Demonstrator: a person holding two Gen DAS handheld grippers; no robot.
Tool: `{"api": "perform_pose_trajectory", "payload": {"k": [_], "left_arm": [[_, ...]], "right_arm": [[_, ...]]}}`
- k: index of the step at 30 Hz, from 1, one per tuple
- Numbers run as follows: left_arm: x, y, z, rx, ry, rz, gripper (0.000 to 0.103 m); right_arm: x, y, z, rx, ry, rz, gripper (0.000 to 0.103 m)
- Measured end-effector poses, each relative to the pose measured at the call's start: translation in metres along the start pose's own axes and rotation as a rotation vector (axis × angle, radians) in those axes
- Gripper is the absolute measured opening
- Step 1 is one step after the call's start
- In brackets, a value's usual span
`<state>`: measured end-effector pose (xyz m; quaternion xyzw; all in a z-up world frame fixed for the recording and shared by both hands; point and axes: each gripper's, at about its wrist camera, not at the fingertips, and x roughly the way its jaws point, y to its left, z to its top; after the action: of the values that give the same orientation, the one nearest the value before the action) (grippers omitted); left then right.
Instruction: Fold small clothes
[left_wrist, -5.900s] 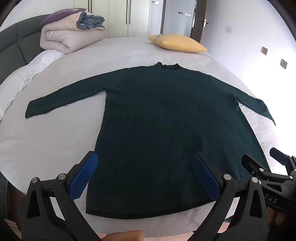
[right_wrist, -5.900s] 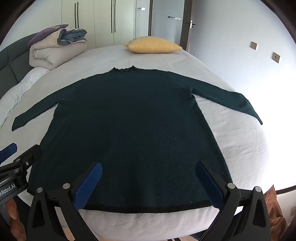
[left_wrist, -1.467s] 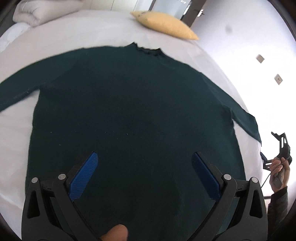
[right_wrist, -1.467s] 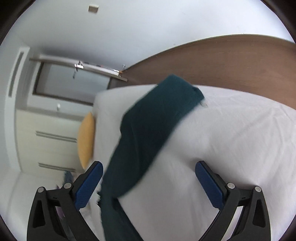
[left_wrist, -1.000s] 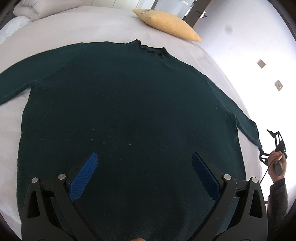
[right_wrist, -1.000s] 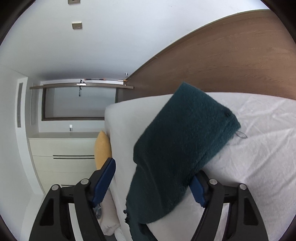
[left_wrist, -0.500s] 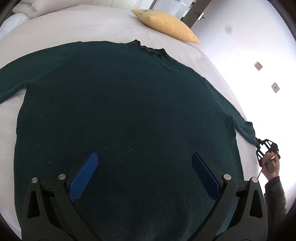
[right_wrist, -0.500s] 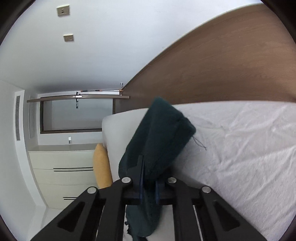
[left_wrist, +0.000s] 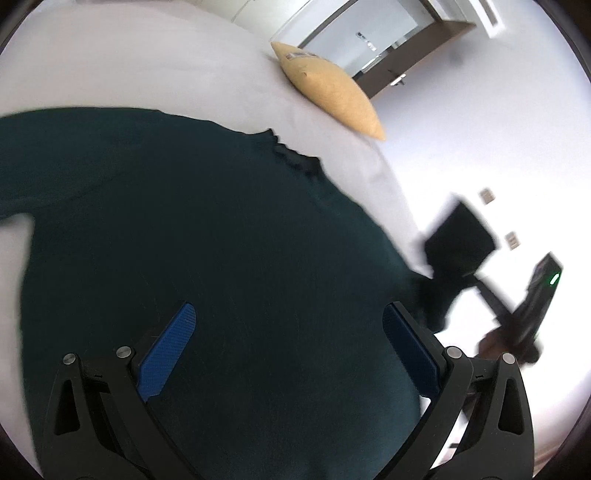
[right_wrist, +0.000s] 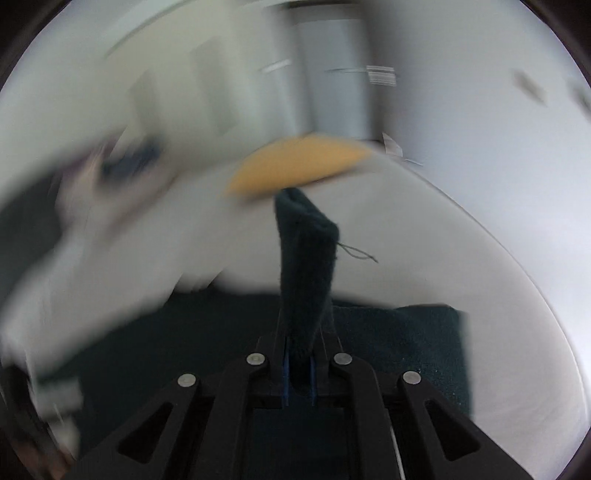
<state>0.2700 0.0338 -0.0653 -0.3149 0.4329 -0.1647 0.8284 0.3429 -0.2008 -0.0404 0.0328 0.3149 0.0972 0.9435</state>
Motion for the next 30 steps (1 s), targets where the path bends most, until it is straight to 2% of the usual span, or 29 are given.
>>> {"api": "perform_pose_trajectory", "payload": {"k": [2, 5, 7, 11, 13, 18, 19, 20, 21, 22, 23, 24, 25, 27, 30], "left_arm": [[0.014, 0.0, 0.014, -0.04, 0.053, -0.071, 0.103], [0.031, -0.002, 0.028, -0.06, 0.11, -0.138, 0.103], [0.046, 0.003, 0.035, -0.112, 0.151, -0.198, 0.103], [0.081, 0.014, 0.042, -0.228, 0.214, -0.247, 0.103], [0.094, 0.011, 0.044, -0.244, 0.243, -0.271, 0.103], [0.111, 0.011, 0.046, -0.288, 0.256, -0.31, 0.1], [0.113, 0.011, 0.048, -0.288, 0.259, -0.307, 0.096], [0.117, 0.009, 0.05, -0.283, 0.266, -0.302, 0.083], [0.119, 0.007, 0.051, -0.277, 0.277, -0.295, 0.065], [0.12, 0.007, 0.054, -0.276, 0.288, -0.289, 0.056], [0.122, 0.008, 0.055, -0.276, 0.303, -0.279, 0.04], [0.126, 0.006, 0.056, -0.273, 0.314, -0.268, 0.028], [0.126, 0.004, 0.056, -0.268, 0.322, -0.265, 0.027], [0.127, 0.004, 0.055, -0.265, 0.321, -0.27, 0.011], [0.117, 0.008, 0.053, -0.252, 0.304, -0.263, 0.007]], "right_arm": [[0.031, 0.06, -0.021, -0.172, 0.059, -0.017, 0.008], [0.065, 0.103, -0.05, -0.272, 0.127, -0.033, 0.008], [0.072, 0.112, -0.061, -0.285, 0.141, -0.032, 0.009], [0.07, 0.117, -0.071, -0.296, 0.144, -0.038, 0.009], [0.068, 0.118, -0.075, -0.285, 0.134, -0.035, 0.009], [0.062, 0.116, -0.075, -0.267, 0.115, -0.034, 0.009], [0.062, 0.118, -0.075, -0.273, 0.118, -0.032, 0.01], [0.061, 0.121, -0.078, -0.278, 0.122, -0.028, 0.01], [0.06, 0.122, -0.078, -0.281, 0.122, -0.027, 0.01], [0.06, 0.123, -0.078, -0.283, 0.121, -0.026, 0.01], [0.059, 0.124, -0.078, -0.281, 0.122, -0.022, 0.01], [0.059, 0.124, -0.077, -0.277, 0.121, -0.019, 0.01], [0.057, 0.123, -0.076, -0.275, 0.119, -0.017, 0.01], [0.053, 0.121, -0.078, -0.265, 0.118, -0.014, 0.012], [0.05, 0.116, -0.077, -0.233, 0.132, -0.001, 0.024]]}}
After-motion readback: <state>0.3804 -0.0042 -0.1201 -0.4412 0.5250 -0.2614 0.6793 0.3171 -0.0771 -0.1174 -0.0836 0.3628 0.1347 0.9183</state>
